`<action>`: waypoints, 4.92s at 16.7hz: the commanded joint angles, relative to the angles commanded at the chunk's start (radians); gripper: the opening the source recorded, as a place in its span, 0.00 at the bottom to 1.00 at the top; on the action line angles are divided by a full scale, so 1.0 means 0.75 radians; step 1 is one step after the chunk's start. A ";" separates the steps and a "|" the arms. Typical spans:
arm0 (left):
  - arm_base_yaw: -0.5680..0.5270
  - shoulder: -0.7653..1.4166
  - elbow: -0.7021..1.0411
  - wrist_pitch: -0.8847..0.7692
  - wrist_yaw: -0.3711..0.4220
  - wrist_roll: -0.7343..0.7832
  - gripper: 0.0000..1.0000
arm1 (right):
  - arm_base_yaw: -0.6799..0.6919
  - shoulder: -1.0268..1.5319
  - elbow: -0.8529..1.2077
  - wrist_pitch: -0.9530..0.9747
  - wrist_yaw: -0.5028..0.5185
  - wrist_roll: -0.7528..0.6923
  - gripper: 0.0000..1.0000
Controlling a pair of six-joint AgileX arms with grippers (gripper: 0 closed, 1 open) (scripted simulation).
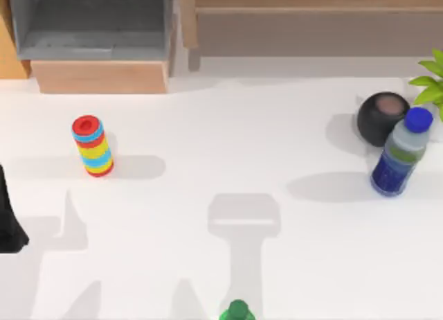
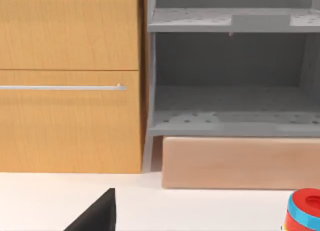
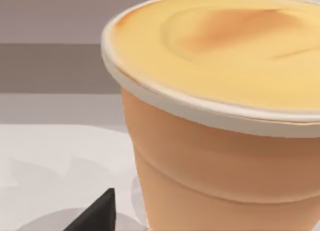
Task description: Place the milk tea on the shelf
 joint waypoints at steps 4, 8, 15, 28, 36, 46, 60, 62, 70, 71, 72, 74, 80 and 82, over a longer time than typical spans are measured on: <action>0.000 0.000 0.000 0.000 0.000 0.000 1.00 | 0.107 0.137 0.156 0.003 0.105 0.036 1.00; 0.000 0.000 0.000 0.000 0.000 0.000 1.00 | 0.136 0.173 0.198 0.003 0.134 0.045 1.00; 0.000 0.000 0.000 0.000 0.000 0.000 1.00 | 0.136 0.173 0.198 0.003 0.134 0.045 0.62; 0.000 0.000 0.000 0.000 0.000 0.000 1.00 | 0.136 0.173 0.198 0.003 0.134 0.045 0.00; 0.000 0.000 0.000 0.000 0.000 0.000 1.00 | 0.133 0.133 0.199 -0.039 0.133 0.047 0.00; 0.000 0.000 0.000 0.000 0.000 0.000 1.00 | 0.204 -0.013 0.253 -0.095 0.268 0.057 0.00; 0.000 0.000 0.000 0.000 0.000 0.000 1.00 | 1.127 -0.388 0.688 -0.969 1.253 0.191 0.00; 0.000 0.000 0.000 0.000 0.000 0.000 1.00 | 1.281 -0.332 0.803 -1.072 1.365 0.233 0.00; 0.000 0.000 0.000 0.000 0.000 0.000 1.00 | 1.669 -0.023 1.230 -1.242 1.632 0.380 0.00; 0.000 0.000 0.000 0.000 0.000 0.000 1.00 | 1.686 -0.003 1.266 -1.245 1.646 0.389 0.00; 0.000 0.000 0.000 0.000 0.000 0.000 1.00 | 1.696 0.008 1.292 -1.246 1.656 0.395 0.00; 0.000 0.000 0.000 0.000 0.000 0.000 1.00 | 1.700 0.013 1.306 -1.246 1.662 0.399 0.00; 0.000 0.000 0.000 0.000 0.000 0.000 1.00 | 1.693 0.029 1.302 -1.242 1.656 0.399 0.00; 0.000 0.000 0.000 0.000 0.000 0.000 1.00 | 1.685 0.081 1.326 -1.221 1.646 0.395 0.00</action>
